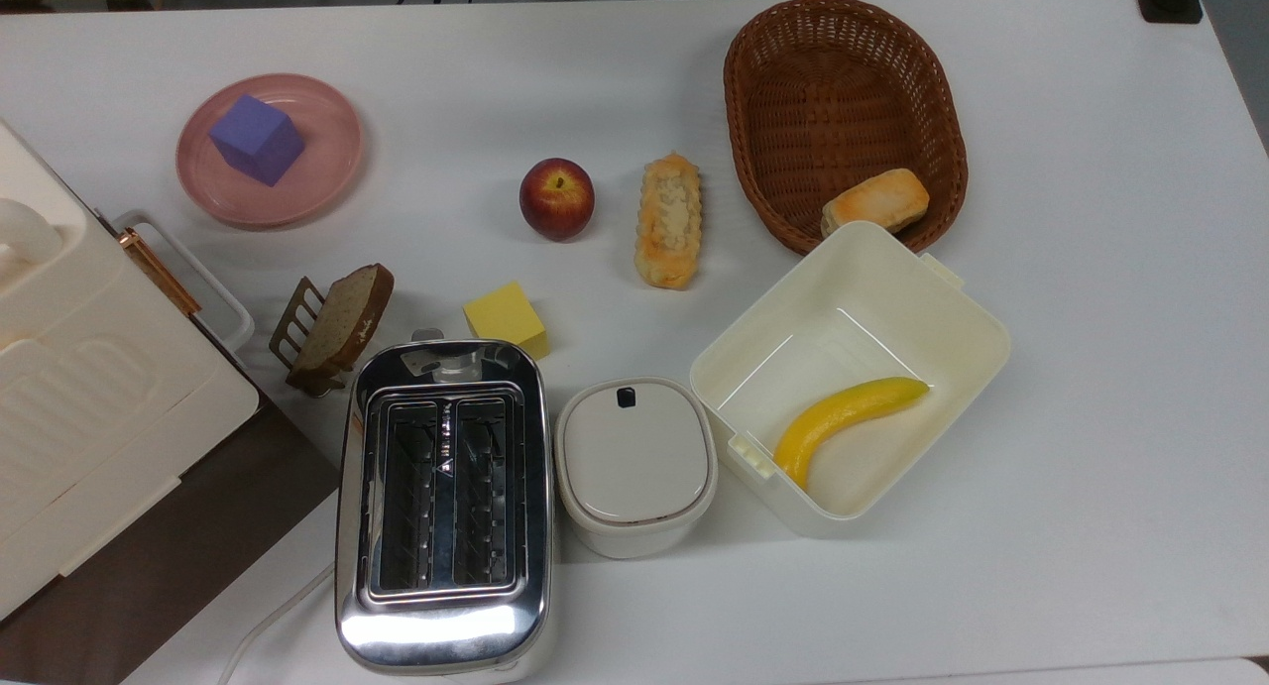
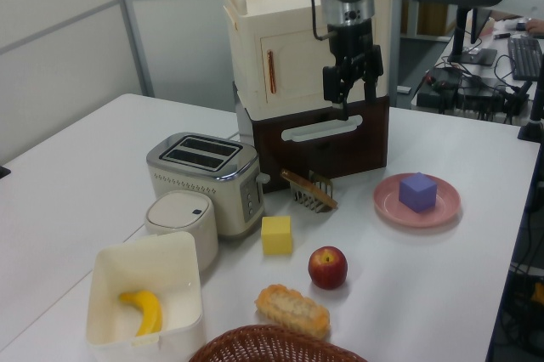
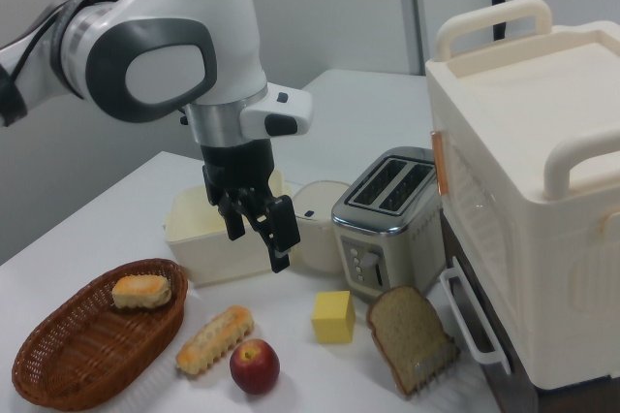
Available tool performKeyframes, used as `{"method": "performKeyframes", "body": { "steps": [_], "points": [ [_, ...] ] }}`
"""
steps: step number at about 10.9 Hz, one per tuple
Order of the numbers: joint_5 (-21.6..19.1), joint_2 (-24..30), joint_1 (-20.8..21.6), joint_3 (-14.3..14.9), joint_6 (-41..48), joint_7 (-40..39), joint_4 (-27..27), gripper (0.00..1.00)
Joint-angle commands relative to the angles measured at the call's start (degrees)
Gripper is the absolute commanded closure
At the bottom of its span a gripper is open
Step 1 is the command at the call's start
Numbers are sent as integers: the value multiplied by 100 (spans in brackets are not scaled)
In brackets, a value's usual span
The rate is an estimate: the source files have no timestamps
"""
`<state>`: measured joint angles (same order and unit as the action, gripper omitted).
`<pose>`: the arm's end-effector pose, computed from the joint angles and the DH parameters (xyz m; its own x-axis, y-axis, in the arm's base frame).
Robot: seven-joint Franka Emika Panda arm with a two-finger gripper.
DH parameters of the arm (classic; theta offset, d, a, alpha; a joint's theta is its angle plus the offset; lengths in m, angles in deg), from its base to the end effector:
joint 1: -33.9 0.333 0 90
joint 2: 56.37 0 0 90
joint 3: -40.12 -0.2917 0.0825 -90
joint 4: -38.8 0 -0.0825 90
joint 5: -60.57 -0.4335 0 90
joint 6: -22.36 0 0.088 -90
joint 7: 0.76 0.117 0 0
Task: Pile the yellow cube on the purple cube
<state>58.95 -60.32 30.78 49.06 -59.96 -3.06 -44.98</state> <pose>0.5966 -0.1207 0.5937 0.9818 -0.1655 -0.0927 -0.1682 -0.9855 -0.0213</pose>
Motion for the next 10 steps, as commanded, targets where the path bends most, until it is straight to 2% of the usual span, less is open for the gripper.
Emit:
{"method": "performKeyframes", "body": {
  "steps": [1,4,6,8,10],
  "points": [
    [-242,640,-320,-339,-1072,665,-1085,0],
    [-207,852,99,-332,-2776,2651,-2227,0],
    [-189,520,302,-314,-3331,3408,-2344,0],
    [-102,-7,487,-314,-4130,4488,-2292,0],
    [248,-377,601,-314,-4799,5491,-2283,0]
  ]
}}
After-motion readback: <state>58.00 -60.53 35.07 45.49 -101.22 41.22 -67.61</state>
